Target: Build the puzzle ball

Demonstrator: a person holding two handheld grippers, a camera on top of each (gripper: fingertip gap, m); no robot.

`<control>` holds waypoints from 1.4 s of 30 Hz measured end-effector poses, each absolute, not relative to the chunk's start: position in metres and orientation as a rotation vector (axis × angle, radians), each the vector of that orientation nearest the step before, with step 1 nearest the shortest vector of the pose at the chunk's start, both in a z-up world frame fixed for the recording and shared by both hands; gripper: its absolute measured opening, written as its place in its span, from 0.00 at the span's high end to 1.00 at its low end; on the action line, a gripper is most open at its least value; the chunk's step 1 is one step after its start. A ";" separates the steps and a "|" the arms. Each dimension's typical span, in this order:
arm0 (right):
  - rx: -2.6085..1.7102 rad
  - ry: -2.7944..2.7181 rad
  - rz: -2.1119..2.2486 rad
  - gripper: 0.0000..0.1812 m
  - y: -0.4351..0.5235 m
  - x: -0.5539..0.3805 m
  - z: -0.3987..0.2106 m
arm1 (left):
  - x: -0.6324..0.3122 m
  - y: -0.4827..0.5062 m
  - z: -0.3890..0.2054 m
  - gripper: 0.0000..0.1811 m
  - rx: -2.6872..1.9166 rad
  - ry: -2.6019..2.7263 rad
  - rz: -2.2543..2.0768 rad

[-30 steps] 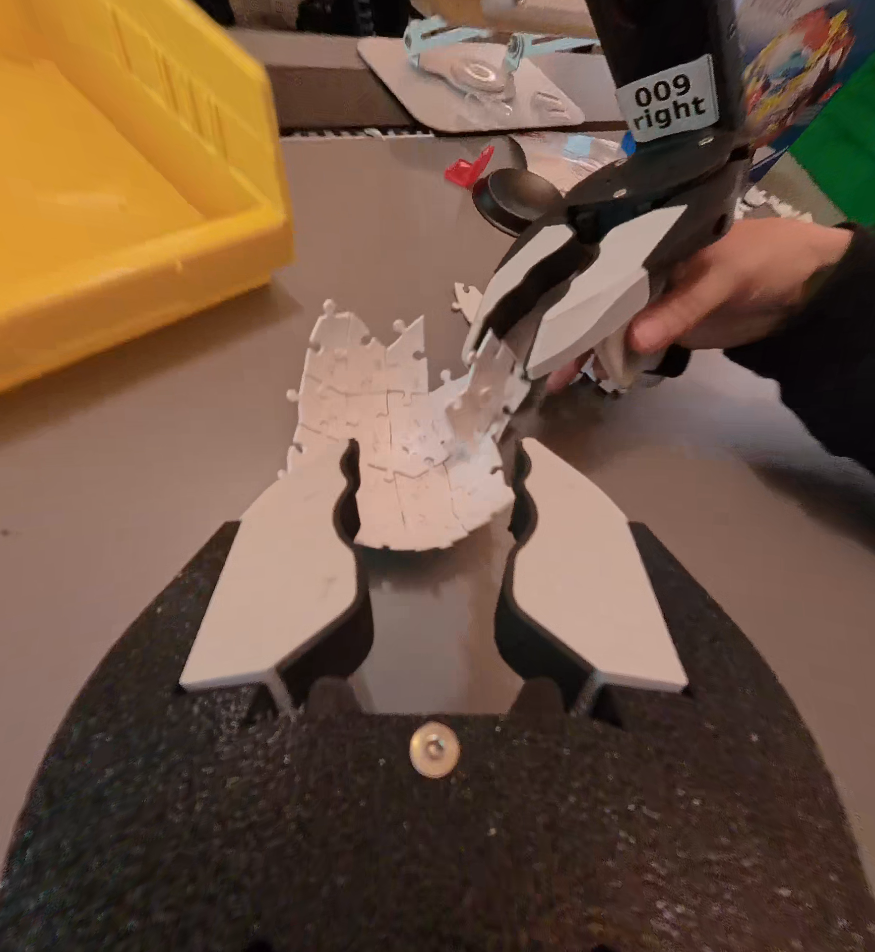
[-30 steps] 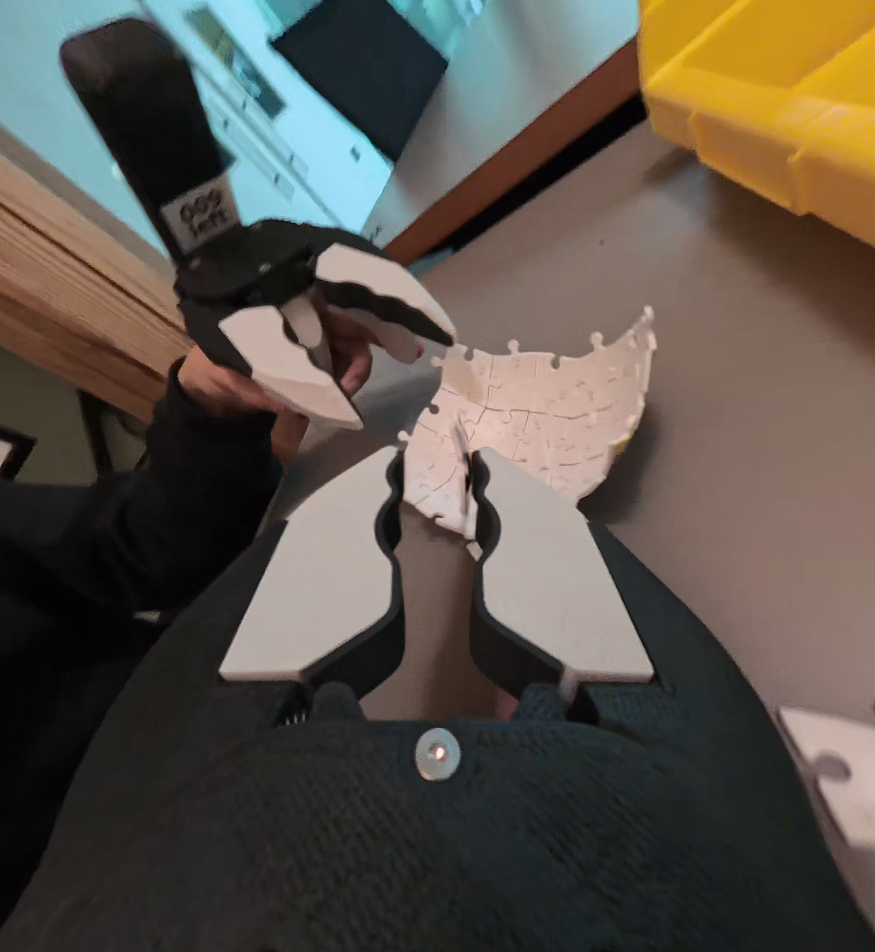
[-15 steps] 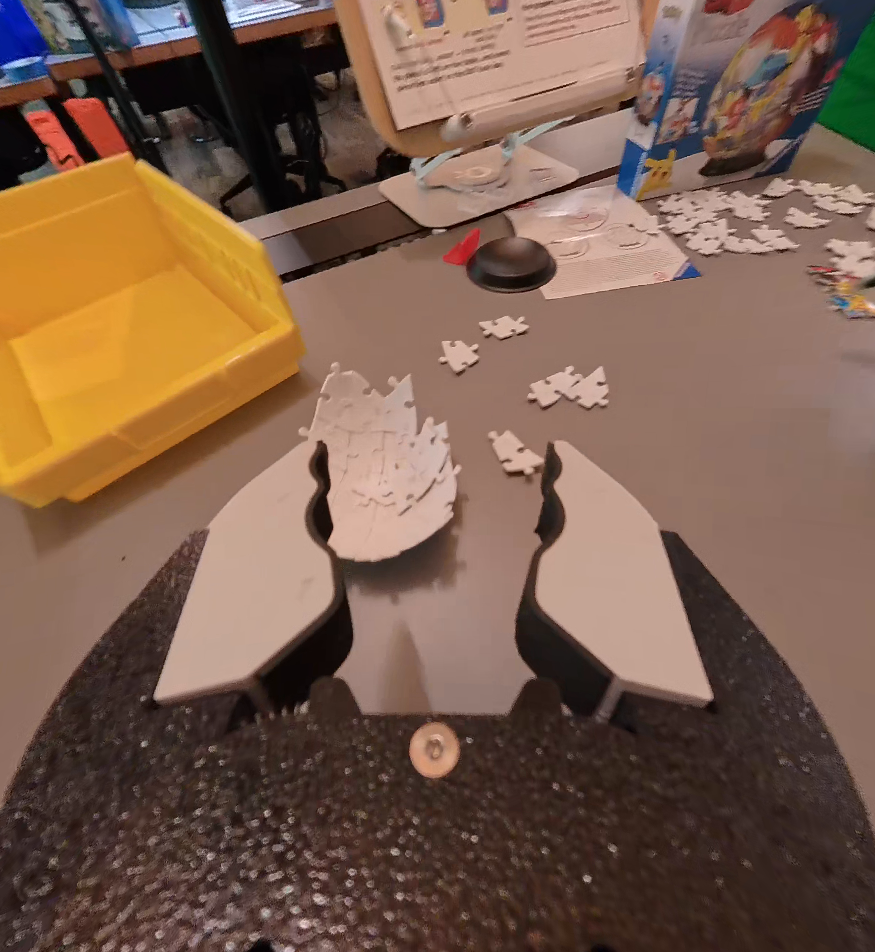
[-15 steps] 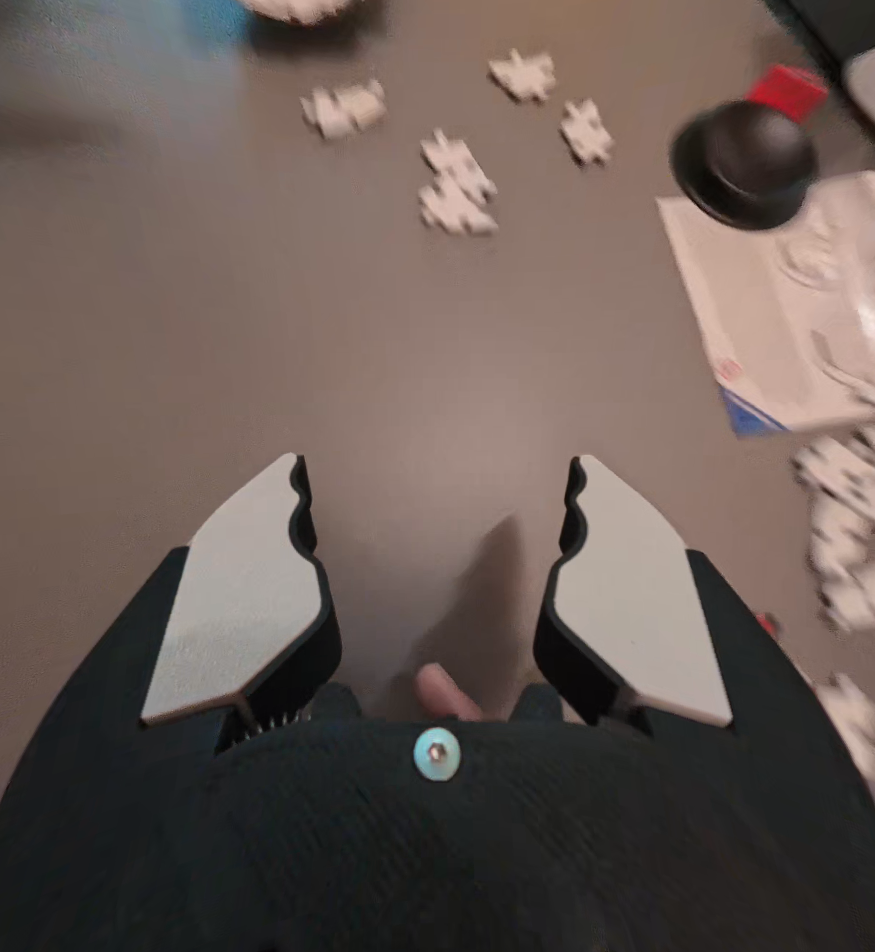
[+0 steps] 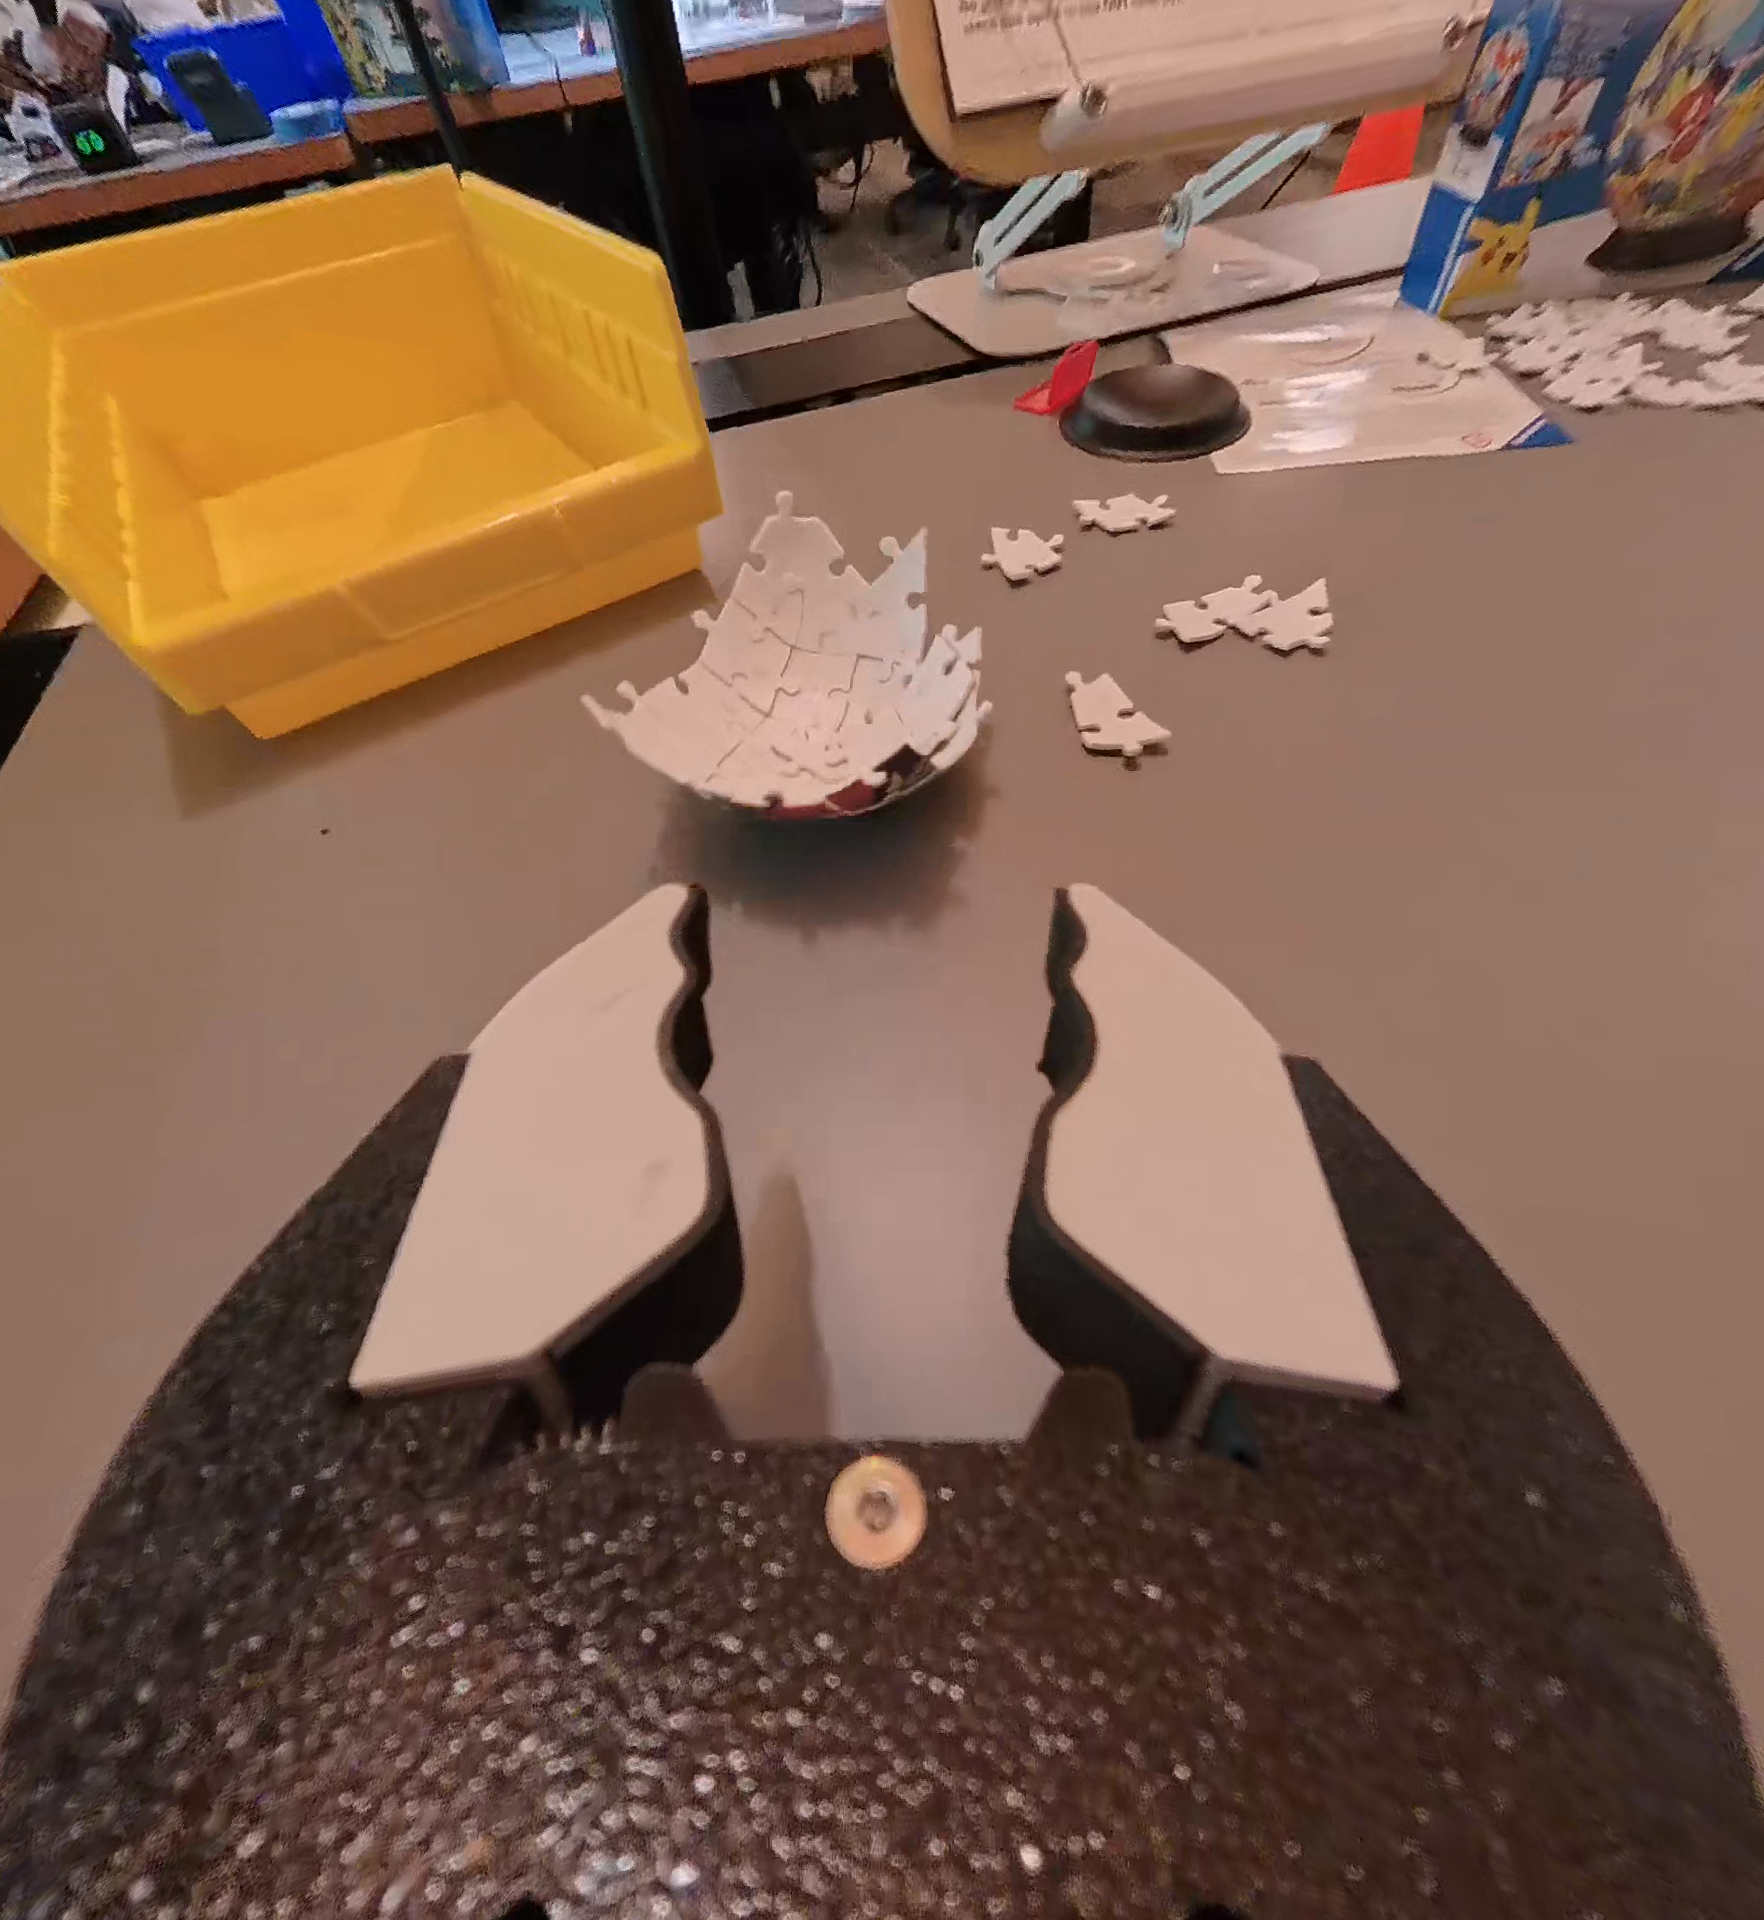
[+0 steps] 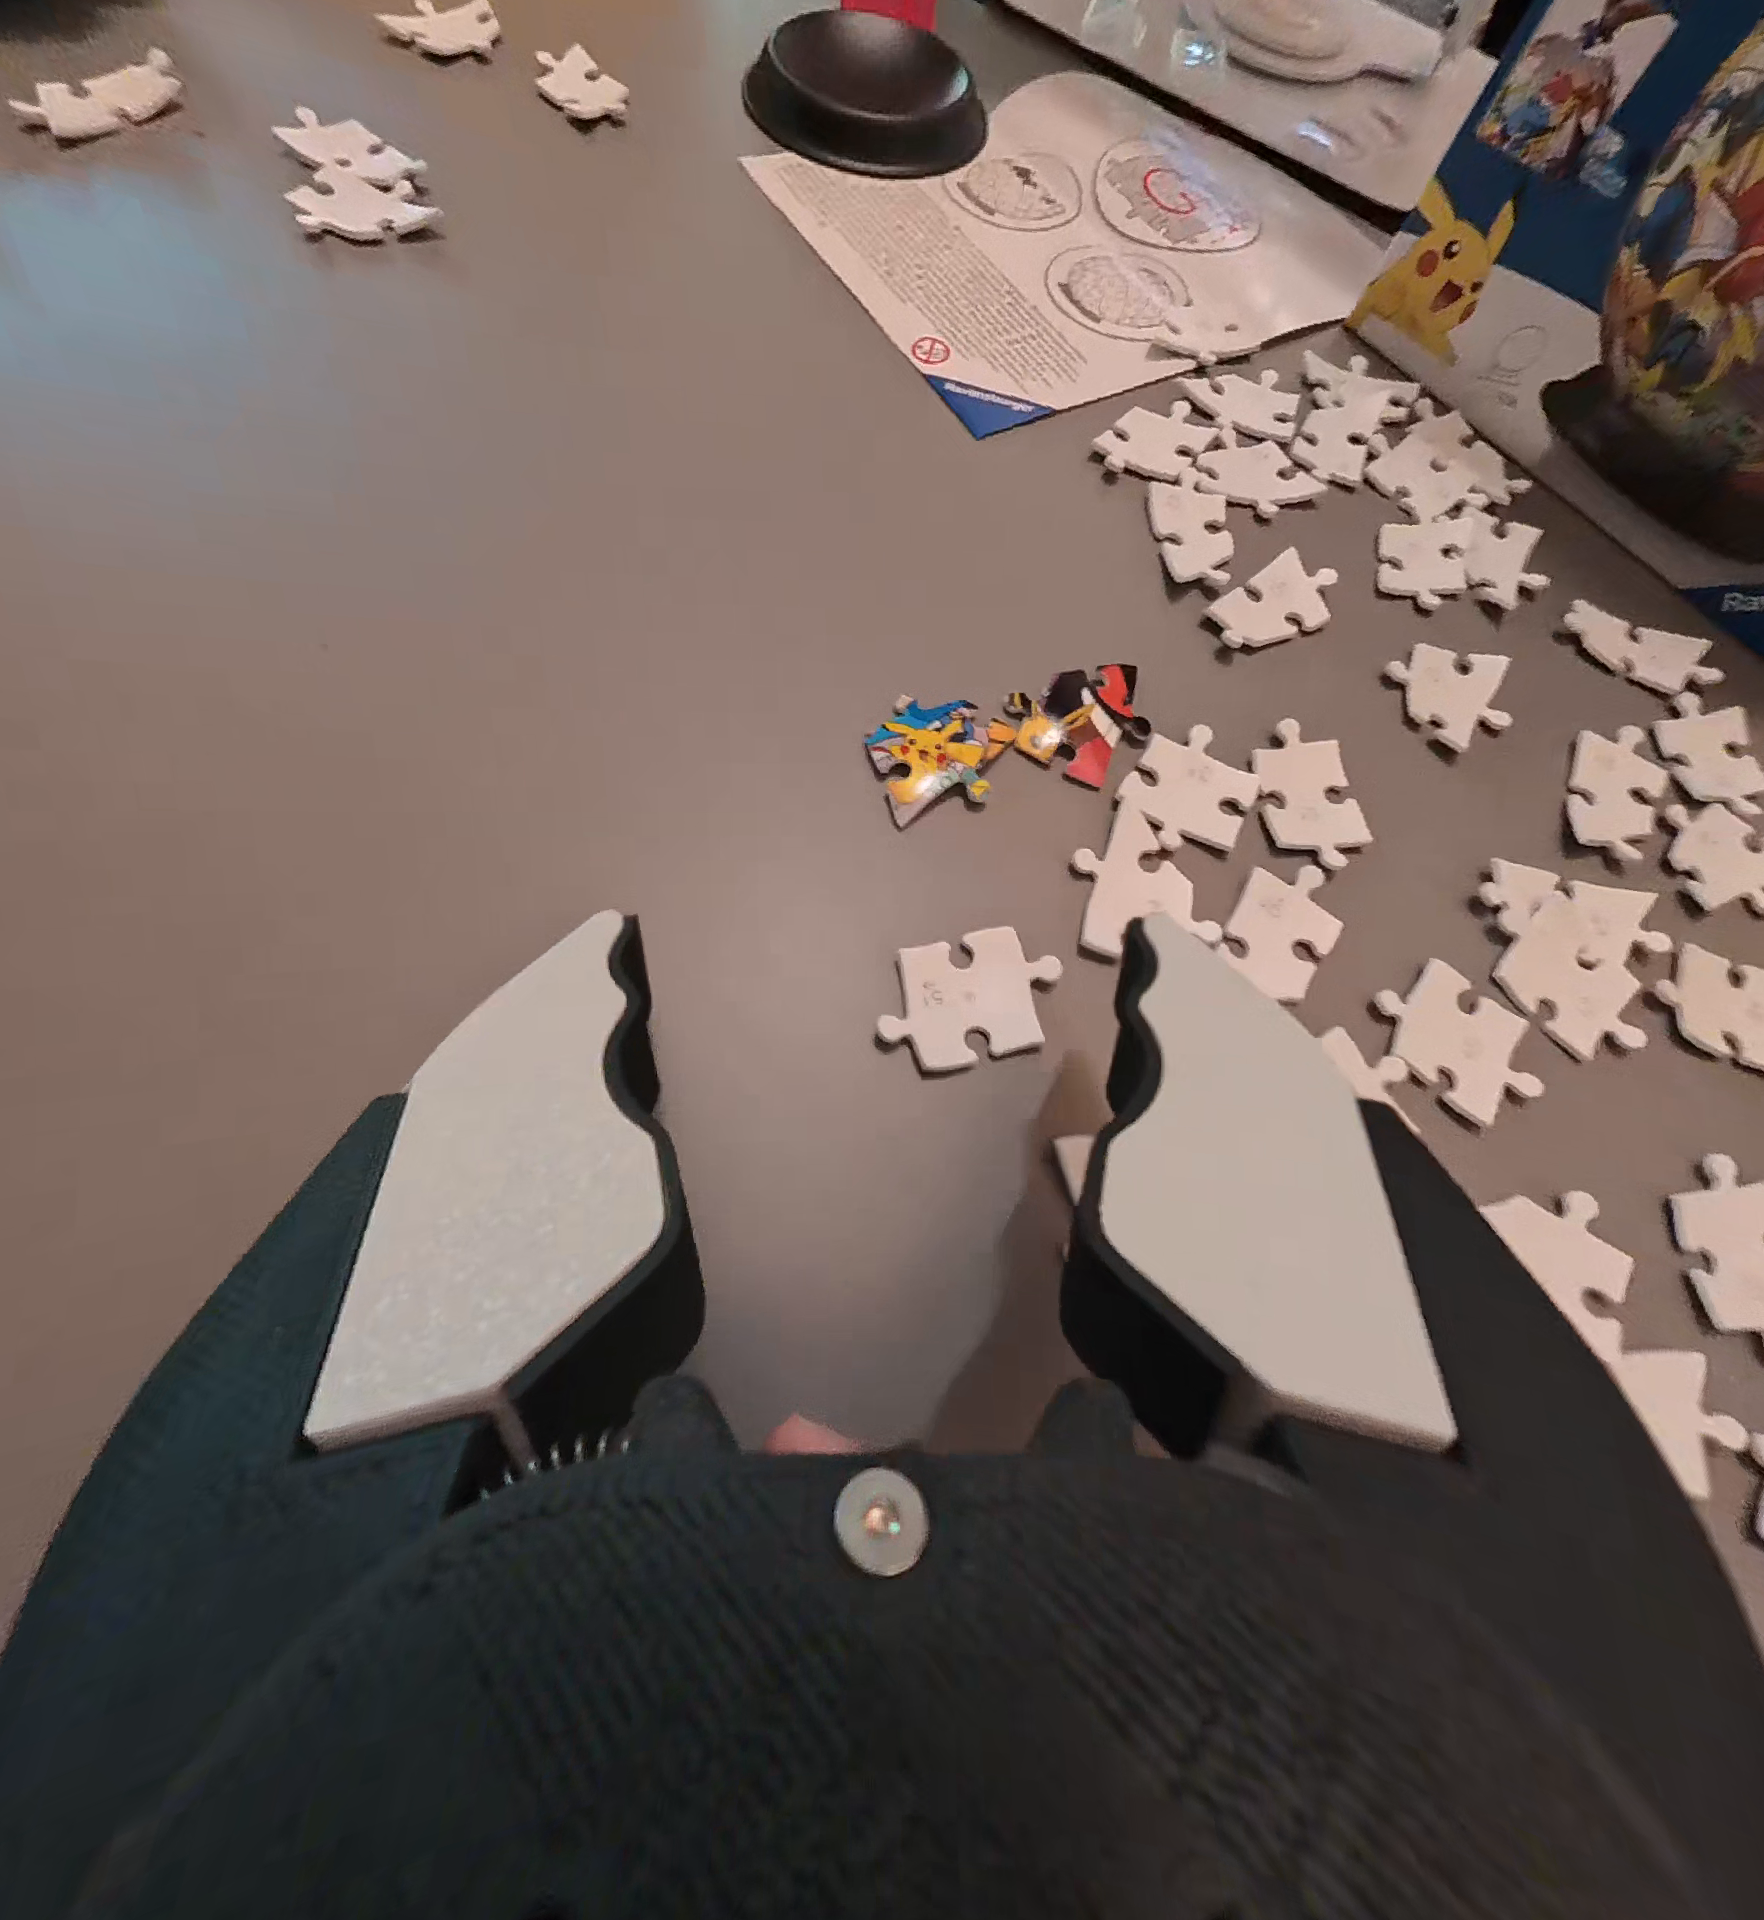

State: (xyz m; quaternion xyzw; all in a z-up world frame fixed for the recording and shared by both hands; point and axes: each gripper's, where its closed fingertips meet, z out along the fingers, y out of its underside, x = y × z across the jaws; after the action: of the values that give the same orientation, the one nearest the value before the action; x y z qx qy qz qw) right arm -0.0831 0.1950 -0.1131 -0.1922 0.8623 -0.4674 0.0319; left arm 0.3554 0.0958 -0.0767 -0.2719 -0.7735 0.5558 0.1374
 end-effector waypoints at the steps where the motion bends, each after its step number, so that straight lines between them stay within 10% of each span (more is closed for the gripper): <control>1: -0.578 2.660 -1.451 0.50 0.197 -0.087 -0.112 | 0.361 0.101 -0.072 0.68 -0.772 -2.213 1.627; 19: -0.203 2.485 -1.721 0.44 0.245 -0.148 -0.062 | 0.386 0.123 -0.047 0.45 -0.974 -2.303 1.461; 30: -0.447 2.448 -1.564 0.44 0.173 -0.076 -0.080 | 0.328 -0.022 -0.016 0.62 -1.083 -2.347 1.034; 42: -0.726 2.363 -1.655 0.48 0.174 -0.046 -0.082 | 0.333 -0.031 -0.109 0.76 -1.567 -2.388 0.141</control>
State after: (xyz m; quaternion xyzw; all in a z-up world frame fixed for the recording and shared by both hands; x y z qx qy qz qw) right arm -0.0459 0.1740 -0.0816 -0.2434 0.7915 -0.5544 0.0833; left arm 0.3329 -0.0306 -0.1093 -0.5426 -0.8267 0.0487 0.1405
